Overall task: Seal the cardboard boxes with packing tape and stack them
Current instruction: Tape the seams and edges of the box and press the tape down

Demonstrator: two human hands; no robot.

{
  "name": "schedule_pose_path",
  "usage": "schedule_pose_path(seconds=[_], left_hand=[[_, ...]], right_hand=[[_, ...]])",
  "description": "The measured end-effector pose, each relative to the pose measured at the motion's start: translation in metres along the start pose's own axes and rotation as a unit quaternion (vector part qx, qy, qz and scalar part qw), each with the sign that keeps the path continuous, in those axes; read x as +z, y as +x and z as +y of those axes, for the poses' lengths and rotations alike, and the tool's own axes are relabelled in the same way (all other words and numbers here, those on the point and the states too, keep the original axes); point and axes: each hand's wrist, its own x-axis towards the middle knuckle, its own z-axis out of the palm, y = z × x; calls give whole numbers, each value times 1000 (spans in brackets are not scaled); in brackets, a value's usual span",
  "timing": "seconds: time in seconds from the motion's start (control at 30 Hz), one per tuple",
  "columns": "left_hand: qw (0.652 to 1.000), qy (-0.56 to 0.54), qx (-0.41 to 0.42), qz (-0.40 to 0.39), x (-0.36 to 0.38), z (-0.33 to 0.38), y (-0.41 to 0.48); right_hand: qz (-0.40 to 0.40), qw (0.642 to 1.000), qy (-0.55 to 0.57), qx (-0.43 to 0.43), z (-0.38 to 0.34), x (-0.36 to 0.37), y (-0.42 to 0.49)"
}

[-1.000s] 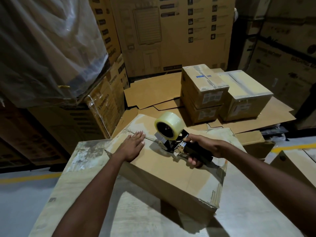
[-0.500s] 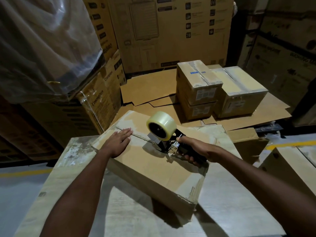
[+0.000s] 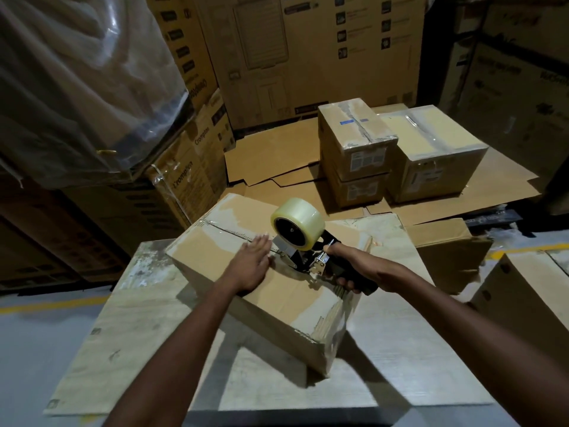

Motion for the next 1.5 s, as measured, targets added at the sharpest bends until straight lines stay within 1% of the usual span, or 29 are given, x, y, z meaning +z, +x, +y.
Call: schedule_pose_path(seconds=[0.07,0.23,0.53,0.7,0.77,0.83,0.9,1.0,1.13,1.3,1.5], left_hand=[[1000,-2,-11,11,4,13,-3],[1000,-7,-12,5,3,4,-2],[1000,-27,-4,5,7,-3,2],[1000,-5,-9,-3,7,-2,0],[1000,14,-17,-13,5,8,0],[999,13,-8,-28,7,28,-6],[1000,9,3,-23,16,49,-14],[1000,-5,-12,1,23,60,-20],[999,20,-43,12,20,61,-17],[997,37,-72,-6,20,64,-13],[996,27,-81,-24,17,89,-24]], right_hand=[[6,1000,-2,-6,0,3,-3],[31,999,-14,-6,2,5,-10],[44,999,-6,25,26,-14,-53],[45,998,6,41,25,-12,-58],[35,999,8,37,28,-14,-55],[23,999,12,39,28,-18,-53],[10,999,13,37,25,-21,-53],[11,1000,-8,22,21,-17,-58],[23,1000,-8,7,29,-15,-66],[19,999,38,8,57,-39,-90],[11,999,43,-10,83,-49,-103]])
